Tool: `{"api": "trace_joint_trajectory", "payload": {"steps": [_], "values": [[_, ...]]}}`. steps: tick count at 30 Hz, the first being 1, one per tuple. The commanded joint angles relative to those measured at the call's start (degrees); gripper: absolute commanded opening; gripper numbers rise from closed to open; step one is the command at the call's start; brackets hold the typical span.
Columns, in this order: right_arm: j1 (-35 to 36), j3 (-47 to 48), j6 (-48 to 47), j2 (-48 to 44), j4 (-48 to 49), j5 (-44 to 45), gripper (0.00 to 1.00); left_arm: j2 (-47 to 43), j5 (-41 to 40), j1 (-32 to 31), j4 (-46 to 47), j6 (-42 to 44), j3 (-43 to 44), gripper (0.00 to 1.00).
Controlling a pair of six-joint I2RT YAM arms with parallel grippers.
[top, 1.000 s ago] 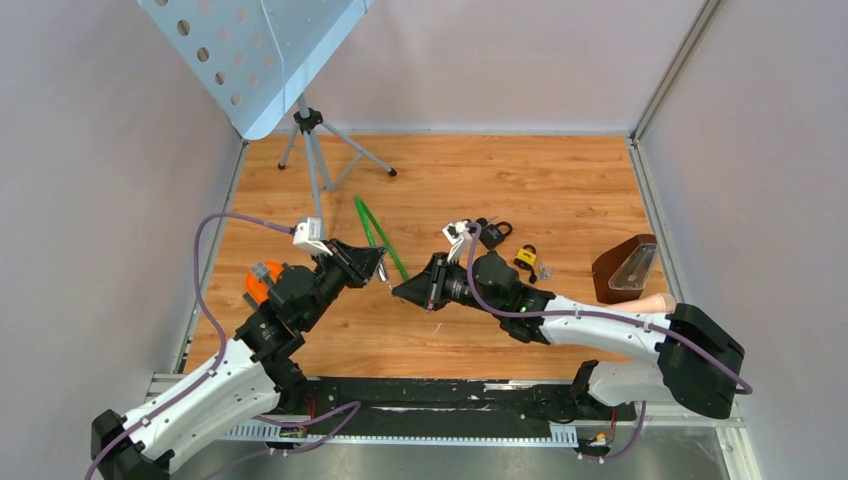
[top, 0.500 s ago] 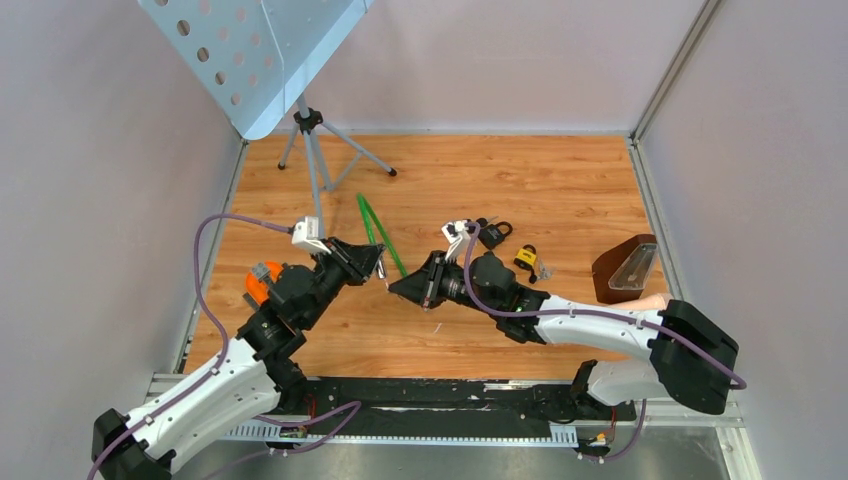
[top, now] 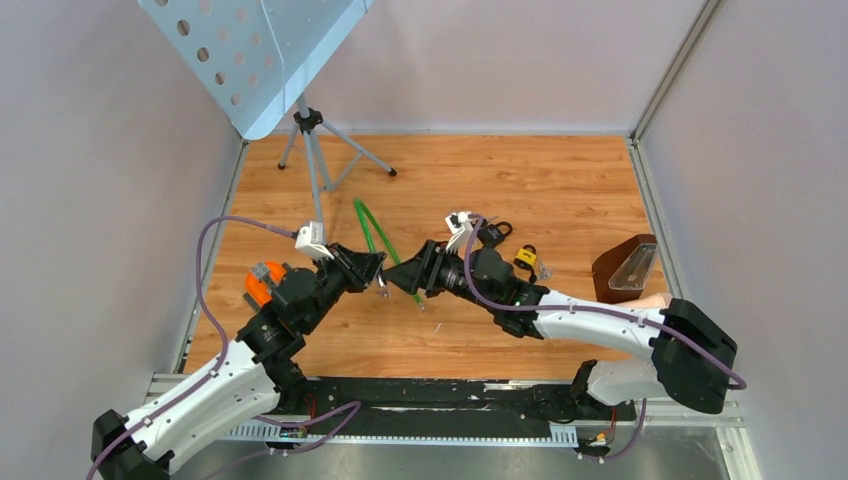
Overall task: Lock with the key
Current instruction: Adjust the key in the lock.
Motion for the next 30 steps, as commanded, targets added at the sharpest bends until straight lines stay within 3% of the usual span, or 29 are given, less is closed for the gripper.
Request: {"api": "trace_joint_trajectory", "payload": {"steps": [1,6,12,23,30], "values": [[0.6,-0.8,-4.7,-1.0,-1.0,-2.2,0.60,2.5,-3.7,0.0,-2.1,1.0,5.8,0.00],[4.2,0.1,-11.2,-0.4,-6.6,3.6,0.61,4.8,-5.0,0.0,-3.6,0.2,7.4,0.00],[7.9,2.5,-16.4,2.5,-7.2,9.0,0.47,4.8,-5.0,0.0,-3.8,-0.5,7.5,0.00],[8.3,4.8,-19.6,6.1,-2.2,14.8,0.19,4.7,-4.3,0.0,-4.4,-1.1,7.2,0.00],[7.5,5.0,-17.4,6.2,0.0,12.4,0.11,3.7,-3.3,0.0,-4.6,-0.2,7.0,0.00]]}}
